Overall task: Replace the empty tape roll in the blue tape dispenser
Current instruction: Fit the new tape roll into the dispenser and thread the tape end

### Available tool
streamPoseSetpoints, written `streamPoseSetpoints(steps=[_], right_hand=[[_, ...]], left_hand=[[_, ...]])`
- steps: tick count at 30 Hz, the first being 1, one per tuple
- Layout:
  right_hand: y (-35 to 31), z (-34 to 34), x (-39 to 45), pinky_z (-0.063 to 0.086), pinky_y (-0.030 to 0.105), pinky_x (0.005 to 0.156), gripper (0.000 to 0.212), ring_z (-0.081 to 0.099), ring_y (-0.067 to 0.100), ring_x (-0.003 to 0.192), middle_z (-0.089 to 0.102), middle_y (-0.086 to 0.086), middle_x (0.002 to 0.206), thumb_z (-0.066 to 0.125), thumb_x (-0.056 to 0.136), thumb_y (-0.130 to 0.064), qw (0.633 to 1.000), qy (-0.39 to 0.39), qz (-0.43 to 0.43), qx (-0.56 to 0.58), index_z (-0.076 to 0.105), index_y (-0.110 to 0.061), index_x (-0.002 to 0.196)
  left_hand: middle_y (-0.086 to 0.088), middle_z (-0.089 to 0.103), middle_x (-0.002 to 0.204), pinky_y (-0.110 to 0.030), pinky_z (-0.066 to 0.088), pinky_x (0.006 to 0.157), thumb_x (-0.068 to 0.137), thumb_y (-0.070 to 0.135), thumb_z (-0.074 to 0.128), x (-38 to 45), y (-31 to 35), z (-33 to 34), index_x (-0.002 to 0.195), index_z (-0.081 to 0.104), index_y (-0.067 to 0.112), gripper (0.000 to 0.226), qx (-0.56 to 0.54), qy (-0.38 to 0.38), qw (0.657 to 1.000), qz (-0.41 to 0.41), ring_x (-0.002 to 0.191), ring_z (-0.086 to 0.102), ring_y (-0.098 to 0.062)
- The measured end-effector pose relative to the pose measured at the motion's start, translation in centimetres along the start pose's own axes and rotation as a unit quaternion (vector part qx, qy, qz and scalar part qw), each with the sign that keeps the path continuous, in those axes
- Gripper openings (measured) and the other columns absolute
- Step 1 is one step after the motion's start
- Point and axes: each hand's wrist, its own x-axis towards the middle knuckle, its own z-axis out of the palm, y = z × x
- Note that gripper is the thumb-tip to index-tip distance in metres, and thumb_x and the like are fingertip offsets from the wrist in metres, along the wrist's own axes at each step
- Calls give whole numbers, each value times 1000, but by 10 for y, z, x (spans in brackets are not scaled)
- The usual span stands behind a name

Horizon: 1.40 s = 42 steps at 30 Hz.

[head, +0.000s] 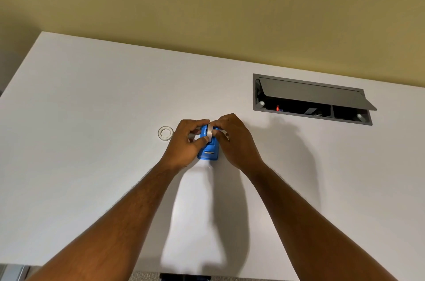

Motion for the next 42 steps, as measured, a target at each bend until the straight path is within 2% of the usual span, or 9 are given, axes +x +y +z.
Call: streamPoseSetpoints(steps=[4,7,10,17,22,27,30,33,42], right_hand=[[-5,2,-8,49,27,82,12,59,20,93,65,8,104,65,94,-14,1000,28,-1,-7,68,-7,103],[-7,3,-14,45,20,82,16,60,19,96,66,7,107,67,93,-14,999,31,-7,-15,68,-8,108],[-10,4,-19,45,20,85,23,62,21,98,67,9,110,68,92,-14,999,32,-10,-27,69,-8,115],[-12,5,-16,48,26,79,17,66,27,89,71,16,101,71,90,-11,998,15,-16,-58,71,0,102],[-12,6,-14,39,17,76,12,57,15,81,72,15,96,65,94,-12,999,19,7,-37,70,-1,97],[-18,9,-11,40,22,67,15,56,20,74,67,9,85,53,91,-13,998,59,4,-30,65,-6,85],[-15,12,-15,48,27,67,9,57,22,77,65,8,87,57,92,-9,998,45,4,-39,63,-8,85],[-13,15,-23,49,28,68,8,56,20,79,61,4,90,60,93,-7,998,43,21,-36,63,-12,89],[-22,20,-57,37,11,70,4,59,16,79,66,7,94,66,93,-8,996,72,55,-8,69,-9,96]], left_hand=[[-3,62,125,-37,54,99,89,11,73,-1,7,3,111,67,35,33,-51,18,998,-25,113,63,-19],[-3,64,125,-42,54,100,88,9,72,-3,10,3,107,68,36,33,-67,22,997,-31,113,64,-20],[-2,63,124,-40,54,100,89,10,72,-2,10,3,105,68,37,32,-69,25,997,-33,112,64,-18],[-2,62,124,-19,48,90,92,15,70,2,6,4,111,69,30,24,-62,26,997,-31,112,63,-14],[-1,61,125,-25,51,94,93,15,68,3,2,1,117,69,26,26,-53,13,998,-21,113,62,-14],[-1,56,128,-1,44,82,93,11,68,1,-5,-3,130,65,22,39,-17,-25,999,12,112,57,-1],[-6,54,131,-3,45,85,90,-3,65,0,-9,-7,136,61,20,51,-2,-49,999,20,113,56,-1],[-7,53,132,-2,44,88,89,-8,62,2,-11,-8,138,59,21,57,6,-62,998,22,114,56,-1],[-2,54,129,0,45,84,89,-1,67,6,-19,-9,139,58,28,58,29,-66,997,23,113,56,0]])
